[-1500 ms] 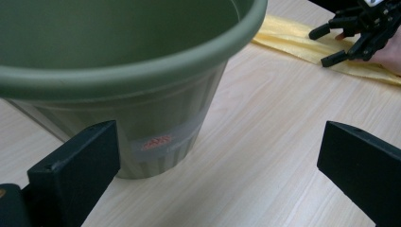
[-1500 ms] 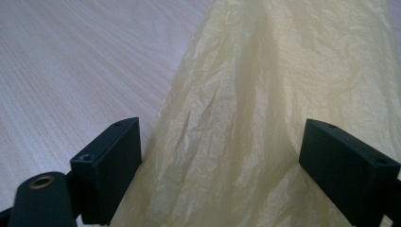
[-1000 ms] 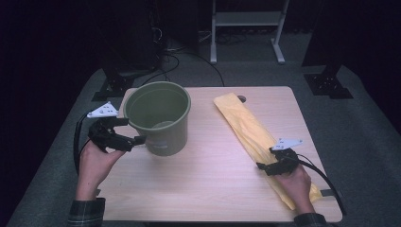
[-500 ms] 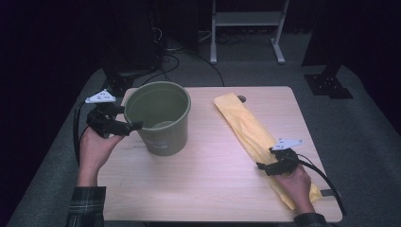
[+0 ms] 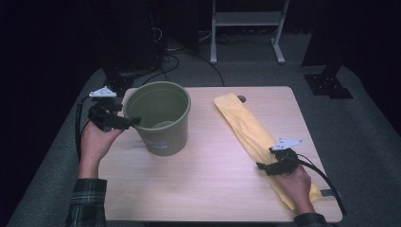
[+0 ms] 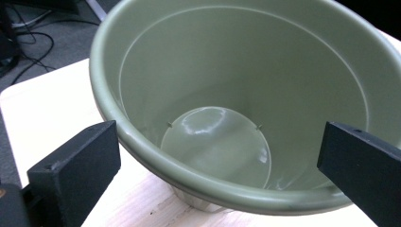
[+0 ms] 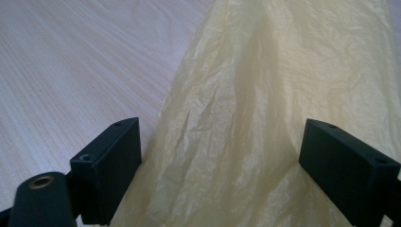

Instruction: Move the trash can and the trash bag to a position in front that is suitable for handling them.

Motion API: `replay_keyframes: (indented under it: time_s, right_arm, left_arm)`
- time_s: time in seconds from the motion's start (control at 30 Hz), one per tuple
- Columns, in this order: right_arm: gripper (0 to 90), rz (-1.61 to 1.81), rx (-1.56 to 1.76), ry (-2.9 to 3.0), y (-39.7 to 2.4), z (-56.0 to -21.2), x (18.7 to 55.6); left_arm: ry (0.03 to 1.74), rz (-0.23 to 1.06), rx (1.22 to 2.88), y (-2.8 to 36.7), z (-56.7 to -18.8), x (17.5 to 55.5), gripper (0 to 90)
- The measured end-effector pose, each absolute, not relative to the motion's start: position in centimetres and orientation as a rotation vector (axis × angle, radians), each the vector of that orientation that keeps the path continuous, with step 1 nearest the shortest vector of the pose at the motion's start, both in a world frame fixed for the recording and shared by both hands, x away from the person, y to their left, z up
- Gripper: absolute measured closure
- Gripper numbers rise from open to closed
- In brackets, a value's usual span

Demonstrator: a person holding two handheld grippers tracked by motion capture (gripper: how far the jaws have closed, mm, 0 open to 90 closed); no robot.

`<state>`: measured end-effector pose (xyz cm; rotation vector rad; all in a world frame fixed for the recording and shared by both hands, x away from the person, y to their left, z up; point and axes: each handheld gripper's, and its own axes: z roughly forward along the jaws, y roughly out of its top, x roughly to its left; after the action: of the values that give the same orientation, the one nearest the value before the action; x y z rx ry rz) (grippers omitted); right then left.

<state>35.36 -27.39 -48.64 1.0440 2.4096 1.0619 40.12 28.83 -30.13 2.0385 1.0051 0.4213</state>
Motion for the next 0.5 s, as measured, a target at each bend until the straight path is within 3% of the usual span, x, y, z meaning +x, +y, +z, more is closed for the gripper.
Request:
replay_keyframes:
  time_s: [0.5]
  right_arm:
    - [12.5, 1.062, 1.045, 2.409, -27.4, -48.6, 35.4]
  left_arm:
    - [1.013, 0.389, 2.054, 28.1, -31.2, 41.3, 0.0]
